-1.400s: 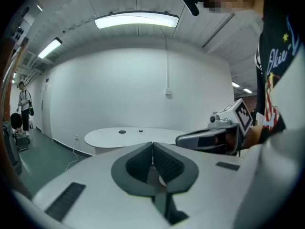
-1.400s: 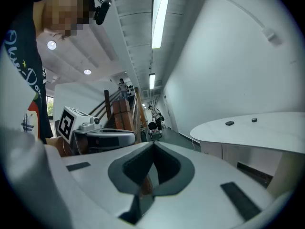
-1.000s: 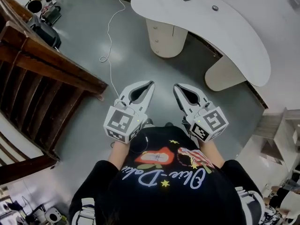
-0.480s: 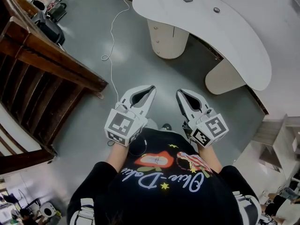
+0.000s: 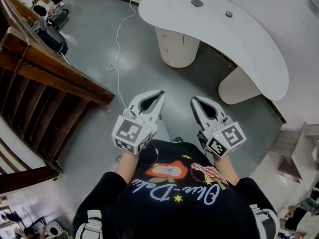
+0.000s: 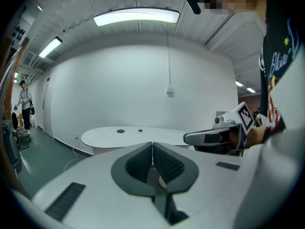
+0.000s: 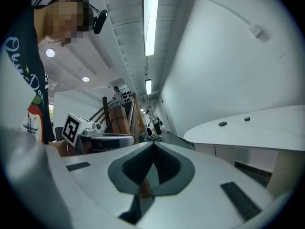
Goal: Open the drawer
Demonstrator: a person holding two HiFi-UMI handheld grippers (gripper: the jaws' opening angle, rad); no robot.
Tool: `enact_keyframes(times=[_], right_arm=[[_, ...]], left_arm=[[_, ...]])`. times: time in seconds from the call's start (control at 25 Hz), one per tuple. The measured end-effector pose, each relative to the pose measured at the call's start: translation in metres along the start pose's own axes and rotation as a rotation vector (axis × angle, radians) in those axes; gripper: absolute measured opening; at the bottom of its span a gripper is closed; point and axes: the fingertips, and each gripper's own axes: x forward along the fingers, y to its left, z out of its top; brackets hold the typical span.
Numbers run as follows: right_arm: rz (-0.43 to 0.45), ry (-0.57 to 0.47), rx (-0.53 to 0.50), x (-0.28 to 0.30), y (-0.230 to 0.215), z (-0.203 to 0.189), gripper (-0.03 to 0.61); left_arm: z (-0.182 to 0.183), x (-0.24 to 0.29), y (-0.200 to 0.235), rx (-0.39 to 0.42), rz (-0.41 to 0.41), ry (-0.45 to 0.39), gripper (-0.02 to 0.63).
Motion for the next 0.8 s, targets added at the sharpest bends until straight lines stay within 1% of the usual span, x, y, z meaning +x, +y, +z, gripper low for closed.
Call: enact_keyframes(times=[0.32, 0.48, 0.6, 0.8], right_arm=[[0.003, -0.003, -0.01, 0.057, -0.018, 0.013, 0.0], [0.007, 0.005, 0.009, 0.088, -0.029, 0.014, 0.0], [0.024, 0.014, 0.029, 0.11, -0.031, 0.013, 0.0], [0.03, 0.037, 0.039, 0.138, -0.042, 0.012, 0.0]], left_arm=[[0.01, 0.026, 0.05, 0.01, -0.026, -0.009, 0.006], [0.011, 0.032, 0.08, 0.003, -0.005, -0.01, 0.006], [0.008, 0.034, 0.102, -0.018, 0.009, -0.001, 0.005], [0.004, 0.042, 0.132, -0.037, 0.033, 0.009, 0.006]])
